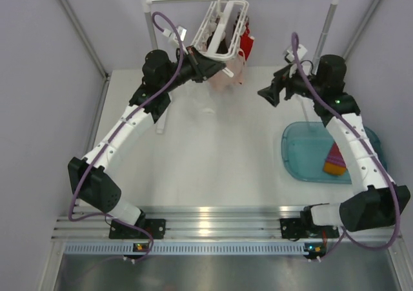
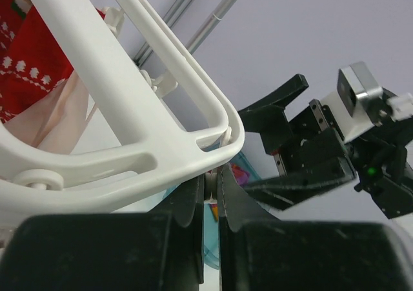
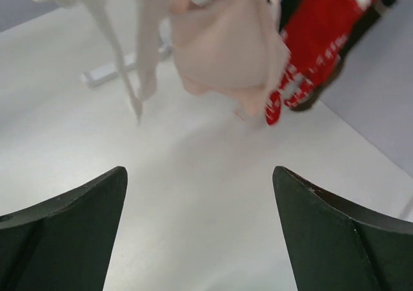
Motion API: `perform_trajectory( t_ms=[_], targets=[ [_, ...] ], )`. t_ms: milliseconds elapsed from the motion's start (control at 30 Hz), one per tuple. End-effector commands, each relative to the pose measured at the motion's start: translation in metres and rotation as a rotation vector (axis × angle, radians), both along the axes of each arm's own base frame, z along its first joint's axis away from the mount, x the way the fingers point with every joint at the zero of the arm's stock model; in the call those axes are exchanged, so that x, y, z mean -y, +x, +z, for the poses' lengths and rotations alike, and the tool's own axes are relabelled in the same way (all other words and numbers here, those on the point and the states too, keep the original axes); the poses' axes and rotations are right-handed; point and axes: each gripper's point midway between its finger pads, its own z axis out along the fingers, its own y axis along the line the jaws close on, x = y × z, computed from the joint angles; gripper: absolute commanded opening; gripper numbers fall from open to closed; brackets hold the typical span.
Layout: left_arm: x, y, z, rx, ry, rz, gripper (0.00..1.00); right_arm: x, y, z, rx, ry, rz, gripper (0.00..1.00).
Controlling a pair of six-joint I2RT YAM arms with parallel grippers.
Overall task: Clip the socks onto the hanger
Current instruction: Open the clamp at the hanger, then pick up the sock from the bin.
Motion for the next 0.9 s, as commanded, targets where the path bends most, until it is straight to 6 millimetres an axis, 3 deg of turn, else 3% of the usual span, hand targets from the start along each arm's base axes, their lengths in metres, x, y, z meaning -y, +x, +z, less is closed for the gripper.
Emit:
perform_trajectory(
  t_ms=[0,33,100,167,200,267,300,333,400,500,700,867],
  targets=[
    [-0.005,-0.002,0.02,0.072,-0.027,0.005,0.0,0.055,-0.012,-0.012,-0.15,0.058,-0.045,0.93],
    [-0.004,-0.002,0.02,0.075,-0.028,0.002,0.0,0.061,-0.024,-0.026,-0.189,0.025,-0.001,0.94],
    [-0.004,-0.002,0.021,0.075,-0.029,0.003,0.0,0.104,-0.029,-0.044,-0.225,-0.027,-0.061,0.91],
    [-0.004,-0.001,0.021,0.079,-0.027,0.004,0.0,0.131,-0.039,-0.077,-0.309,-0.113,-0.121,0.88],
    [-0.004,-0.001,0.022,0.082,-0.027,0.004,0.0,0.159,-0.038,-0.091,-0.346,-0.154,-0.22,0.85],
    [-0.004,0.0,0.022,0.084,-0.025,0.004,0.0,0.188,-0.05,-0.122,-0.413,-0.198,-0.278,0.84],
    [-0.003,-0.001,0.022,0.084,-0.024,0.001,0.0,0.217,-0.055,-0.136,-0.439,-0.241,-0.362,0.83],
    [-0.003,0.0,0.021,0.083,-0.025,0.001,0.0,0.231,-0.062,-0.156,-0.467,-0.284,-0.395,0.83],
    [-0.004,-0.001,0.021,0.084,-0.024,0.003,0.0,0.275,-0.066,-0.175,-0.507,-0.379,-0.55,0.78],
    [-0.006,0.0,0.019,0.079,-0.022,0.002,0.0,0.314,-0.081,-0.202,-0.61,-0.435,-0.709,0.73],
    [-0.007,0.002,0.016,0.072,-0.022,-0.001,0.0,0.328,-0.116,-0.242,-0.679,-0.629,-0.583,0.74],
    [-0.006,0.003,0.015,0.072,-0.025,-0.005,0.0,0.333,-0.126,-0.265,-0.68,-0.778,-0.297,0.76]
  ],
)
